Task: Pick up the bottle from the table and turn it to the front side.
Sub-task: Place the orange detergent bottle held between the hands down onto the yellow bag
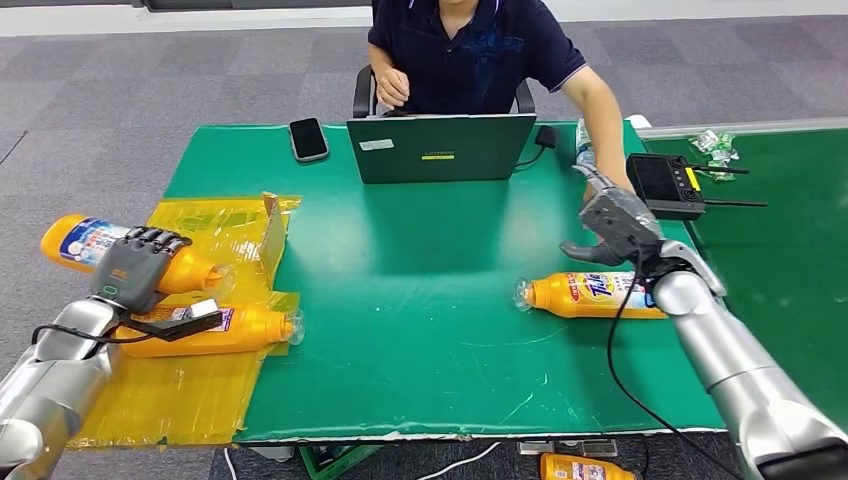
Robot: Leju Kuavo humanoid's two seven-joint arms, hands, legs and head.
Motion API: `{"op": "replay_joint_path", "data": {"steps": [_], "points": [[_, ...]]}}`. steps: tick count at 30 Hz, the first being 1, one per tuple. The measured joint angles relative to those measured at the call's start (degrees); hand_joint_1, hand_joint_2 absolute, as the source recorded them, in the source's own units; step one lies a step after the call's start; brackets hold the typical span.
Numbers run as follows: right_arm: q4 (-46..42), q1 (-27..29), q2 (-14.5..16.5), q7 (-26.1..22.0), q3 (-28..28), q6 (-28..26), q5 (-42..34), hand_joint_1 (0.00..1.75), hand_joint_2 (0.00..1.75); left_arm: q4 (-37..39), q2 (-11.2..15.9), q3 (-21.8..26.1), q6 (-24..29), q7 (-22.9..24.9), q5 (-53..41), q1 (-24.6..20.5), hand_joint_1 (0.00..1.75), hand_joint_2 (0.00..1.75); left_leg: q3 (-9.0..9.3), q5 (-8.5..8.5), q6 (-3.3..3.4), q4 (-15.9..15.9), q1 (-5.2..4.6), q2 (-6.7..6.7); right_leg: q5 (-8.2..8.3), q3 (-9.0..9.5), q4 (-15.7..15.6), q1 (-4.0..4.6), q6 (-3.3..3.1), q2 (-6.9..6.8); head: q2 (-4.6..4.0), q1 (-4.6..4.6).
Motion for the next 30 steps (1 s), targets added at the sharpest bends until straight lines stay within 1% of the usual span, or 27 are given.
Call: {"op": "replay_joint_path", "data": {"steps": [3, 12, 16, 25, 29, 30], "points": [[-2.2, 0.8, -3.6, 0.0, -1.5, 0.9, -0.8, 0.00, 1.75, 0.0, 1.4, 0.6, 0.2, -0.5, 0.3, 0.7, 1.75, 1.75, 0.00, 0.00, 0.00, 0.0, 0.01, 0.03, 0.00, -0.01, 0.0, 0.00, 0.00, 0.02, 0.00, 0.00], [-7.8, 4.7, -9.3, 1.1, -3.2, 1.0, -3.1, 0.00, 1.75, -0.7, 2.5, 1.7, 0.8, -1.7, 1.4, 2.2, 1.75, 1.75, -0.01, 0.00, 0.01, 0.0, 0.00, -0.01, 0.00, 0.01, 0.0, 0.00, 0.00, -0.03, 0.00, 0.00], [-9.4, 6.6, -9.7, 1.2, -3.8, 0.2, -1.5, 0.00, 1.75, -1.8, 2.5, 3.1, 1.8, -3.7, 2.9, 3.4, 1.75, 1.75, -0.01, -0.02, 0.00, 0.0, 0.00, 0.04, -0.01, -0.01, 0.0, 0.00, 0.00, 0.01, 0.00, 0.00], [-10.5, 7.7, -9.6, 1.5, -4.2, -0.3, -0.9, 0.00, 1.75, -3.2, 2.5, 4.4, 2.1, -4.1, 3.2, 4.7, 1.75, 1.75, -0.01, -0.01, 0.00, 0.0, 0.01, 0.02, -0.01, 0.00, 0.0, 0.01, 0.00, 0.00, 0.00, 0.00], [-10.7, 7.8, -9.6, 1.6, -4.5, -0.3, -0.9, 0.00, 1.75, -3.4, 2.5, 4.7, 2.3, -4.4, 3.4, 4.9, 0.00, 1.75, -0.01, -0.01, 0.00, 0.0, 0.00, 0.01, -0.01, 0.00, 0.0, 0.00, 0.00, 0.01, 0.00, 0.00], [-10.7, 7.8, -9.6, 1.6, -4.5, -0.3, -0.9, 0.00, 1.75, -3.8, 2.5, 4.8, 2.5, -4.9, 3.7, 5.1, 0.00, 1.75, -0.01, -0.01, 0.00, 0.0, 0.00, 0.01, -0.01, 0.00, 0.0, 0.00, 0.00, 0.01, 0.00, 0.00]]}}
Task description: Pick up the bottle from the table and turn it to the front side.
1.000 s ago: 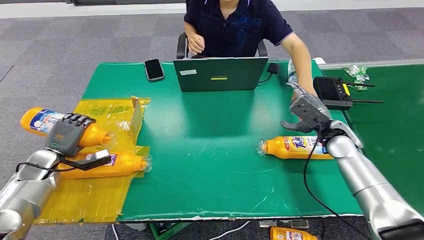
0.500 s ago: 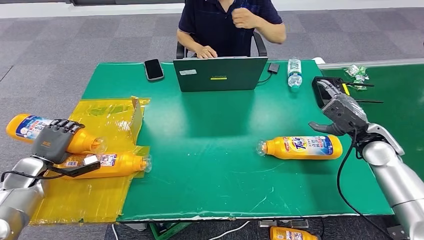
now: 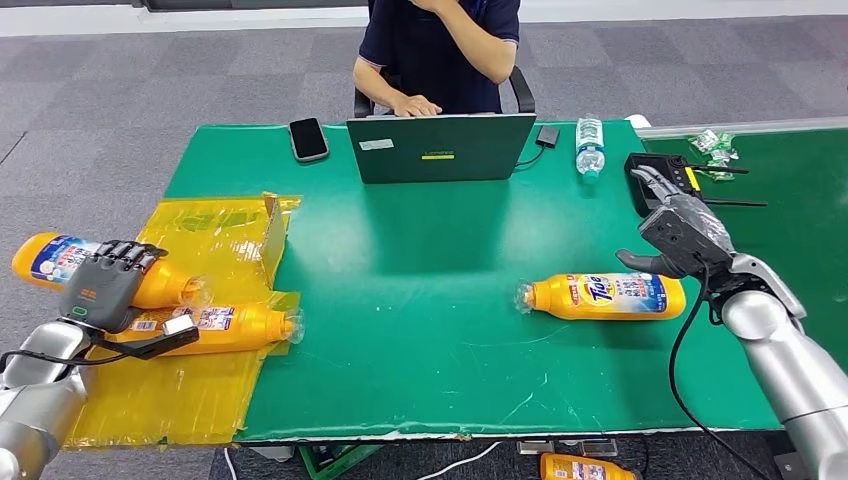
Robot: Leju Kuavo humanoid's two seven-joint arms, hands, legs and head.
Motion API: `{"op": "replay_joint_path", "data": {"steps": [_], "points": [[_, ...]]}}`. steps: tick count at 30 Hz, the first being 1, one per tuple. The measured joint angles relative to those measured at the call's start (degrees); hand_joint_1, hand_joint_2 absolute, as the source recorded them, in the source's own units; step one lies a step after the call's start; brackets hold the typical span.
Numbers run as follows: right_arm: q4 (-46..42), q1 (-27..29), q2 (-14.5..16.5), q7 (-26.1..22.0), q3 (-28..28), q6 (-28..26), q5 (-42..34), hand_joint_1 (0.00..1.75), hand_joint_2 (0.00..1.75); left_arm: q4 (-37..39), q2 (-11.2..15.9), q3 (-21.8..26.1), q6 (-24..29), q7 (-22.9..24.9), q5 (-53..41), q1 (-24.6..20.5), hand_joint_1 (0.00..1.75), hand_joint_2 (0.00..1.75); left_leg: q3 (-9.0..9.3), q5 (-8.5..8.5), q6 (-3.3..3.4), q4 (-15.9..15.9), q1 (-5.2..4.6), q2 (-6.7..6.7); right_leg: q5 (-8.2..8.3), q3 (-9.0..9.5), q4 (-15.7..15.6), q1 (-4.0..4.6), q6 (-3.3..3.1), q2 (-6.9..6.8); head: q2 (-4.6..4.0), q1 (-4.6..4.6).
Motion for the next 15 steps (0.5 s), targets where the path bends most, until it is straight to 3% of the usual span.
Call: {"op": "replay_joint_path", "data": {"steps": [9, 15], "points": [[0.5, -0.8, 0.4, -0.1, 0.0, -0.1, 1.4, 0.00, 1.75, -7.7, -1.3, 4.2, 1.4, -2.8, -1.2, 3.9, 0.00, 1.75, -0.03, -0.01, 0.01, 0.0, 0.00, -0.01, -0.01, 0.00, 0.0, -0.01, 0.01, -0.01, 0.00, 0.00], [4.0, -3.8, 2.8, -0.8, 0.7, -1.1, 4.1, 0.00, 1.75, -9.4, -2.2, 6.5, 1.4, -3.4, -2.6, 4.3, 0.00, 1.75, -0.01, 0.03, -0.01, 0.0, 0.00, 0.02, 0.00, 0.00, 0.0, 0.00, 0.00, 0.00, 0.00, 0.00]]}}
